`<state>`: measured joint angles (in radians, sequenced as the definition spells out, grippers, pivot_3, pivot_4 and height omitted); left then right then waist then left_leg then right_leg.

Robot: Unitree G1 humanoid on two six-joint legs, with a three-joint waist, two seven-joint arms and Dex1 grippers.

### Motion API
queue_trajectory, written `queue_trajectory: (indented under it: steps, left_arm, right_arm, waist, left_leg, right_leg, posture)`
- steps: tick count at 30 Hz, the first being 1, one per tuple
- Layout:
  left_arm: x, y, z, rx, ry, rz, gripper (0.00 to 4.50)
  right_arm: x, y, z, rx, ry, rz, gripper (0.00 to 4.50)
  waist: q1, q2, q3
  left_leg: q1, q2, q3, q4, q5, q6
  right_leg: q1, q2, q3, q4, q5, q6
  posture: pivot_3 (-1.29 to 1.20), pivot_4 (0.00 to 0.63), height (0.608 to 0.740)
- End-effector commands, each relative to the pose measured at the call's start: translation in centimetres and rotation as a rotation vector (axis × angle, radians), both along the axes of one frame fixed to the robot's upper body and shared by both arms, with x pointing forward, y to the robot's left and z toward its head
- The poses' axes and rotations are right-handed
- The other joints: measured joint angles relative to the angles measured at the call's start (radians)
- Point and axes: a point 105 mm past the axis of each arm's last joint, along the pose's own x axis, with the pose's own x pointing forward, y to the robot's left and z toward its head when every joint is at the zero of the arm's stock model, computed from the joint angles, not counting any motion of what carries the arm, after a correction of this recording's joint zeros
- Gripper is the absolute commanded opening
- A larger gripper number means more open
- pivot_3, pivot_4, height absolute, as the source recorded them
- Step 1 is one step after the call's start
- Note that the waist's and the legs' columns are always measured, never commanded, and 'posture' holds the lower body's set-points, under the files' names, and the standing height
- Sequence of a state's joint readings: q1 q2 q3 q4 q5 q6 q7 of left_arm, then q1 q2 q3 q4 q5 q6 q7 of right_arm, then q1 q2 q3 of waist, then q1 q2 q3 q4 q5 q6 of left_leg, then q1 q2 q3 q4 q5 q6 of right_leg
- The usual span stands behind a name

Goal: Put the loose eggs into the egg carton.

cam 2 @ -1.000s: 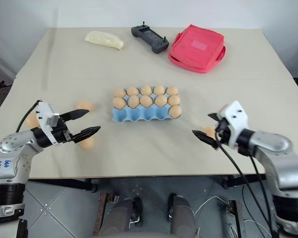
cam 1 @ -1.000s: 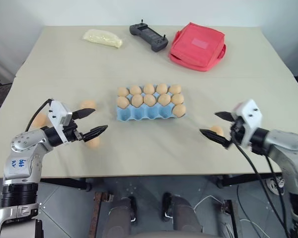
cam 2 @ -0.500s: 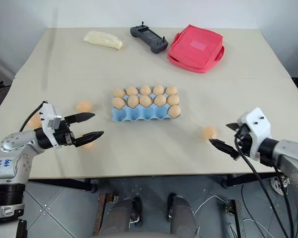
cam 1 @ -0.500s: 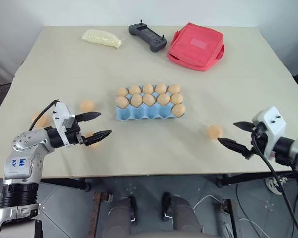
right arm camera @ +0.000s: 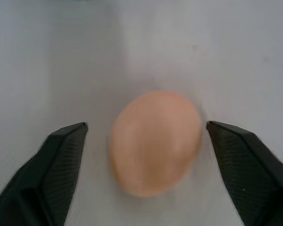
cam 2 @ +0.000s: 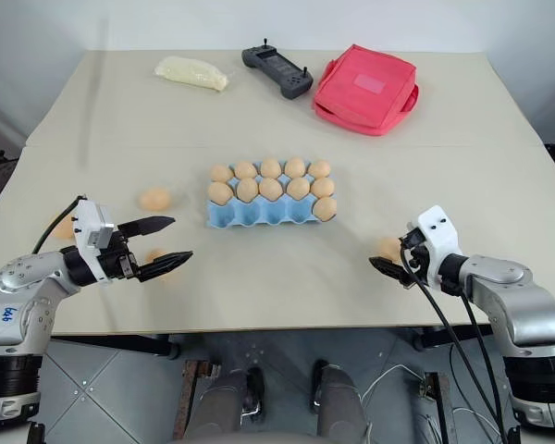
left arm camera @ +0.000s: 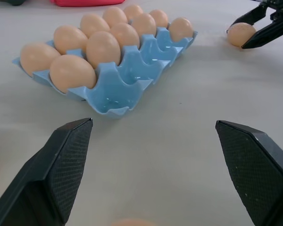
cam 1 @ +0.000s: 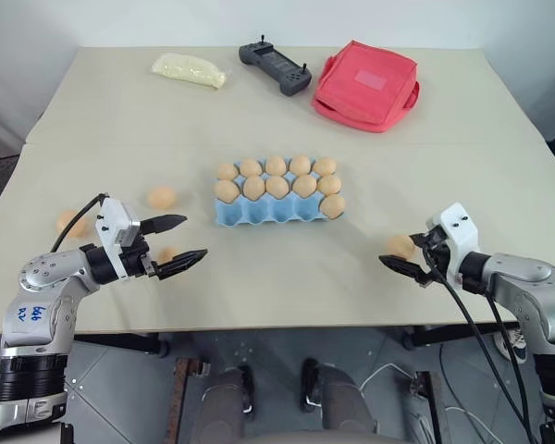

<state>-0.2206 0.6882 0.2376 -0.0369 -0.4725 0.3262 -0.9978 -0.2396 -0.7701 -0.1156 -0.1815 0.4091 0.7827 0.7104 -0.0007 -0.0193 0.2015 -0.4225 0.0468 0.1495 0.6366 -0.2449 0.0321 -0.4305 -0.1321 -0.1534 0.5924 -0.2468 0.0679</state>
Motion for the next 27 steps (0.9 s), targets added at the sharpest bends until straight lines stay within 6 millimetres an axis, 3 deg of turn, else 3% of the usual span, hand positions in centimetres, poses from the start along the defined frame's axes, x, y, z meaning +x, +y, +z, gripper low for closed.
queue_trajectory:
  steps: [1,3,6,9,15,20,27]
  left_arm:
    - [-0.5,0.2,1.5,0.002,-0.061,0.004,4.5]
    - [-0.5,0.2,1.6,0.001,-0.062,0.006,4.5]
    - [-0.6,0.3,1.6,0.0,-0.064,0.011,4.5]
    - [-0.7,0.3,1.7,-0.003,-0.069,0.015,4.5]
    - [-0.9,0.1,1.9,-0.009,-0.077,0.023,4.5]
    - [-1.1,0.2,1.9,-0.012,-0.087,0.042,4.5]
    - [-1.7,0.6,1.9,-0.013,-0.093,0.071,4.5]
  right_arm:
    - [0.5,0.5,2.1,0.002,-0.093,0.013,2.75]
    - [0.7,0.6,2.8,0.003,-0.118,0.018,2.13]
    - [1.0,1.5,4.8,0.011,-0.173,0.048,1.67]
    - [2.0,3.8,7.1,0.042,-0.243,0.106,1.62]
    - [3.8,8.8,8.9,0.126,-0.292,0.206,1.62]
    - [5.6,12.9,7.8,0.156,-0.266,0.288,1.62]
    - [7.1,14.6,6.9,0.164,-0.262,0.323,1.62]
  waist:
    - [0.0,0.0,0.0]
    - [-0.002,0.0,0.0]
    - [-0.002,0.001,0.0]
    - [-0.005,0.001,0.0]
    - [-0.005,0.001,0.0]
    - [-0.006,0.001,0.0]
    - [-0.014,0.001,0.0]
  left_leg:
    - [0.0,0.0,0.0,0.0,0.0,0.0]
    - [0.0,0.001,0.0,0.0,0.0,0.0]
    - [0.0,0.001,0.0,0.0,0.0,0.0]
    - [0.0,0.001,0.001,0.0,0.0,0.0]
    - [0.0,0.002,0.003,0.0,0.0,-0.001]
    - [-0.001,0.0,0.01,0.0,0.003,0.004]
    - [0.0,0.0,0.019,0.002,0.003,0.005]
  right_leg:
    - [0.0,0.0,0.0,0.0,0.0,-0.001]
    - [0.0,0.0,0.0,0.0,0.001,-0.001]
    - [0.0,0.0,0.001,0.0,0.001,-0.001]
    - [-0.002,0.001,0.002,0.001,0.001,-0.001]
    - [-0.004,0.001,0.003,0.003,0.001,-0.002]
    - [-0.009,0.002,0.009,0.008,0.001,-0.002]
    - [-0.015,0.003,0.018,0.012,0.002,0.0]
  posture:
    - [0.0,0.15,0.74]
    - [0.0,0.15,0.74]
    - [0.0,0.15,0.74]
    - [0.0,0.15,0.74]
    - [0.0,0.15,0.74]
    - [0.0,0.15,0.74]
    - [0.0,0.15,0.74]
